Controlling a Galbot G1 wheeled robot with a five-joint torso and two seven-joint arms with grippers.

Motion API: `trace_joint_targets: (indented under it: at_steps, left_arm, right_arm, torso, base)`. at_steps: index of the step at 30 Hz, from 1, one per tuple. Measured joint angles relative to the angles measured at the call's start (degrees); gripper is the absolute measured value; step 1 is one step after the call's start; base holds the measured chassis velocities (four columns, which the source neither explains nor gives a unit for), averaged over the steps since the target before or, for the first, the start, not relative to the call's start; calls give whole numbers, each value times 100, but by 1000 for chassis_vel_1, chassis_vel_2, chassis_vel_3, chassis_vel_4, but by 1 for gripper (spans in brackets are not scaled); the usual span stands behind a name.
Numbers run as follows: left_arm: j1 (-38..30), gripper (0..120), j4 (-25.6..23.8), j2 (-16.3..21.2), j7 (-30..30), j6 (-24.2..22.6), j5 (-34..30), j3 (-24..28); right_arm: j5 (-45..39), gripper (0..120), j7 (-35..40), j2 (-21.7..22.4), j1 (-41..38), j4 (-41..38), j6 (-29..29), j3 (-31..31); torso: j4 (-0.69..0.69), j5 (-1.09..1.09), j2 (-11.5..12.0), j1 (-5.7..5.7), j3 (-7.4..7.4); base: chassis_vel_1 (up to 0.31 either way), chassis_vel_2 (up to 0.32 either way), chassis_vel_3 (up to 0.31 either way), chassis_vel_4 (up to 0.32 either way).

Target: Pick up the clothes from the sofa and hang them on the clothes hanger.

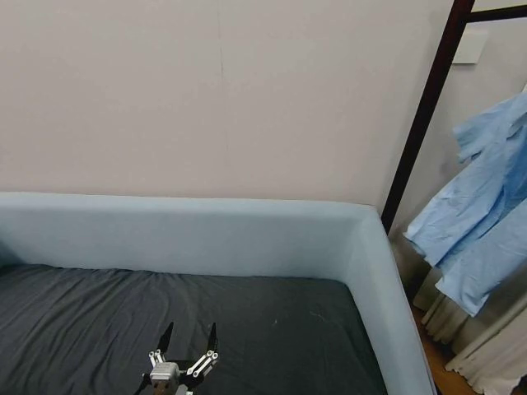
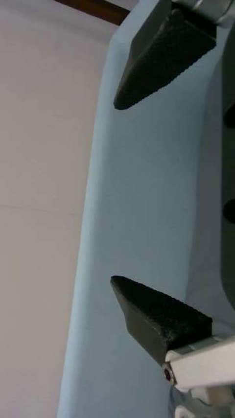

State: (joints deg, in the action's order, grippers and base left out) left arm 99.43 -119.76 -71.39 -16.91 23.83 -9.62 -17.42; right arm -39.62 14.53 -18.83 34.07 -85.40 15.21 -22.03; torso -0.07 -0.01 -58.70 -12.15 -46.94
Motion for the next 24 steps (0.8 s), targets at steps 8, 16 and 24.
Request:
trace_joint_targets:
  at_steps: [8, 16, 24]
  left_arm:
    - [10, 100, 9, -30, -41, -28, 77, -4]
    - [12, 100, 9, -29, -49, -32, 78, -7]
    - [13, 100, 9, -29, -51, -35, 79, -6]
  right_arm:
    - [605, 7, 140, -141, 160, -479, 22, -63]
    - [378, 7, 352, -102, -281, -802, 717, 246]
    - [547, 7, 478, -342, -1856, -615, 966, 1651]
  torso:
    - [-3, 0, 0, 0, 0]
    - [-3, -1, 0, 0, 0]
    - [-2, -1, -1, 0, 0]
  base:
    - [0, 0, 0, 0]
    - [0, 0, 0, 0]
    - [0, 0, 0, 0]
